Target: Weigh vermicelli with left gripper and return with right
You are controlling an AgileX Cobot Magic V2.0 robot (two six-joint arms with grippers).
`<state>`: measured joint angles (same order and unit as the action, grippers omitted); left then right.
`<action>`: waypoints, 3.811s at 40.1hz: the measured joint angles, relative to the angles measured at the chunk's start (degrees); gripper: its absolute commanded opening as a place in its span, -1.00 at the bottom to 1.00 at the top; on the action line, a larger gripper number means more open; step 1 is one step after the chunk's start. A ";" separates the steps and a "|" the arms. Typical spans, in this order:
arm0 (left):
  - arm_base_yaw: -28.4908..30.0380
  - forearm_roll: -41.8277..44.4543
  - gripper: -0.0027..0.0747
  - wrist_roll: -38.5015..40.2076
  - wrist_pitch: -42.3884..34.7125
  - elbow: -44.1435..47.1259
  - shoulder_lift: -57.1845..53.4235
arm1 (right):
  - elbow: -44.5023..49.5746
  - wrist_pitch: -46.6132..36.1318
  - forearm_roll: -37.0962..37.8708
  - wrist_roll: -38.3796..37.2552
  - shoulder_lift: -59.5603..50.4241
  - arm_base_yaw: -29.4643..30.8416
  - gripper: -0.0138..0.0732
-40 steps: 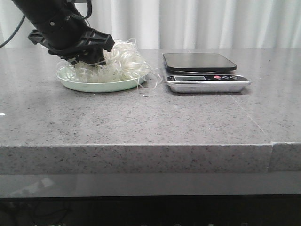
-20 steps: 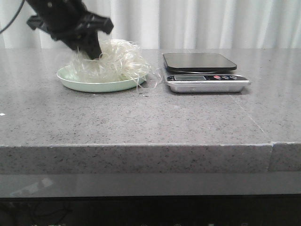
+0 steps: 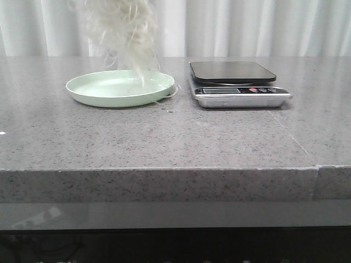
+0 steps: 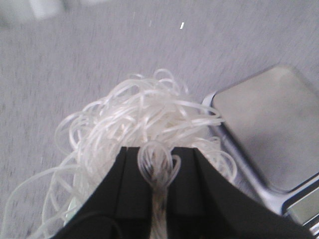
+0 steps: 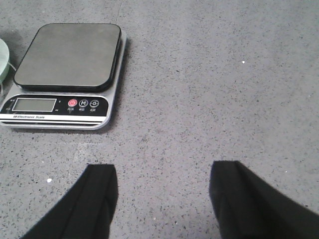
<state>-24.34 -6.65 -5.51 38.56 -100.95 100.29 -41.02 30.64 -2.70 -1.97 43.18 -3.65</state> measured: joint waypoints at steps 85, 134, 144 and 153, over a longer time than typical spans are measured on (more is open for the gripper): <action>-12.35 6.65 0.01 0.00 14.05 -27.76 11.83 | 0.00 0.00 0.00 0.00 0.00 0.00 0.52; -12.35 8.06 0.01 2.90 3.32 37.79 -53.18 | 0.00 0.09 0.00 0.00 0.00 0.00 0.52; -12.35 5.58 0.01 2.98 0.11 50.96 -66.51 | 0.00 0.09 0.00 0.00 0.00 0.00 0.52; -12.35 5.84 0.01 2.98 0.11 57.26 -73.06 | 0.00 0.09 0.00 0.00 0.00 0.00 0.52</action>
<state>-36.69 -0.81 -2.53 38.66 -43.69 27.23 -41.02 30.74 -2.70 -1.97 43.18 -3.65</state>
